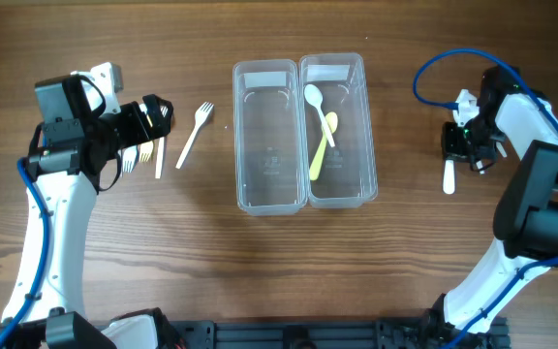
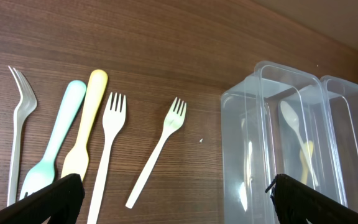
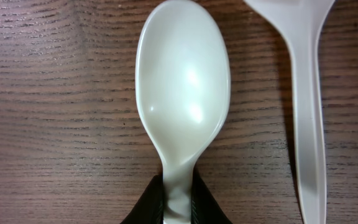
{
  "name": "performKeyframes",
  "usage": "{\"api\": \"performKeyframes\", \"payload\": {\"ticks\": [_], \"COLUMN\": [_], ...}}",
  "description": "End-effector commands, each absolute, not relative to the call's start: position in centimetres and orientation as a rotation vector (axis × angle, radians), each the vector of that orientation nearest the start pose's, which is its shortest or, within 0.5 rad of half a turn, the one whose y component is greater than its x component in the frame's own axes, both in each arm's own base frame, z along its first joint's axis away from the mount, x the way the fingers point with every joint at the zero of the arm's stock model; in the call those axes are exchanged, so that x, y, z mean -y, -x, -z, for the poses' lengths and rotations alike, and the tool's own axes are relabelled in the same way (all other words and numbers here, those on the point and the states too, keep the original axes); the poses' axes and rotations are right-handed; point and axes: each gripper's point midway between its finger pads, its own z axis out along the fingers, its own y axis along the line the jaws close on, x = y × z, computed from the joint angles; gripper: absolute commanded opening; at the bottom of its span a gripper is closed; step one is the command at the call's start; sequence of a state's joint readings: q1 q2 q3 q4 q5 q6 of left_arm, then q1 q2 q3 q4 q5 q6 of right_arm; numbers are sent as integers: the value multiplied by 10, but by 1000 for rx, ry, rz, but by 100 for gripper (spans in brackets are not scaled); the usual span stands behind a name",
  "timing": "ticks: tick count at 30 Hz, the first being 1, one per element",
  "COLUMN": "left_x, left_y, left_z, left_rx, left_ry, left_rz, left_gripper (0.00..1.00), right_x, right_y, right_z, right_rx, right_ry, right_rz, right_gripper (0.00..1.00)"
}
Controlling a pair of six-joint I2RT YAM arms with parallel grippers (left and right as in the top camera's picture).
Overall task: Pack container
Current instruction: 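Drop the white spoon into the right container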
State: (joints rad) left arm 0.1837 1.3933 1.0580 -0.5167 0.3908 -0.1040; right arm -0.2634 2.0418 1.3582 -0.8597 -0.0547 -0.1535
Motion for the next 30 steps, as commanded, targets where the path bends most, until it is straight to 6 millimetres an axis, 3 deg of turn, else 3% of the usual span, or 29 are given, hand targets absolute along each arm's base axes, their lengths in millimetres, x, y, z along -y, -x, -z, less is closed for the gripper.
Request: {"api": "performKeyframes", "payload": {"ticks": [1, 2, 4, 6, 8, 9, 11, 12, 13, 14, 16, 18, 19, 20, 21, 23, 24, 26, 28, 29, 30], "left_x": [-7, -7, -7, -7, -7, -7, -7, -7, -7, -7, -7, -7, -7, -7, -7, -7, -7, -7, -7, -7, -7], "left_y": [-388, -388, -388, -388, -388, -388, -388, -388, -388, -388, -388, -388, -388, -388, -388, -388, -388, -388, -387, -386, -386], "left_z": [-181, -181, -181, -181, -181, -181, -181, -181, -181, -181, -181, -181, -181, -181, -181, -181, -181, -181, -181, -180, -180], "left_rx": [-2358, -2358, -2359, -2358, -2358, -2358, -2358, -2358, -2358, -2358, -2358, -2359, -2359, -2359, -2359, -2359, -2359, -2359, -2362, -2365, -2366], "left_ry": [175, 174, 175, 175, 175, 175, 175, 174, 175, 174, 175, 175, 175, 175, 175, 175, 175, 175, 176, 177, 178], "left_rz": [433, 434, 434, 433, 433, 433, 433, 434, 433, 434, 433, 434, 434, 434, 434, 434, 434, 434, 435, 435, 435], "left_gripper": [100, 100, 100, 100, 100, 100, 100, 100, 100, 100, 100, 100, 100, 100, 100, 100, 100, 100, 100, 100, 100], "right_x": [71, 66, 47, 22, -9, -34, -76, -95, -123, -135, -165, -182, -186, -190, -191, -193, -192, -165, -97, -47, -18], "right_y": [-376, -384, -409, -430, -441, -442, -436, -433, -428, -425, -416, -402, -399, -401, -405, -420, -432, -457, -476, -481, -481], "right_z": [-3, -15, -59, -117, -169, -195, -214, -213, -197, -186, -141, -98, -90, -88, -92, -116, -140, -197, -229, -235, -233], "right_rx": [-3079, -3046, -2938, -2811, -2692, -2620, -2569, -2575, -2596, -2611, -2682, -2759, -2772, -2760, -2737, -2647, -2577, -2447, -2373, -2365, -2378], "right_ry": [-169, -153, -105, -2, 75, 131, 201, 245, 325, 355, 379, 402, 418, 444, 448, 483, 490, 401, 250, 179, 174], "right_rz": [-142, -166, -216, -241, -260, -294, -348, -367, -382, -394, -430, -443, -443, -443, -445, -441, -430, -303, -17, 154, 222], "right_gripper": [10, 10, 9, 5, 4, 4, 4, 4, 4, 4, 4, 4, 5, 17, 33, 45, 51, 63, 71, 74, 79]}}
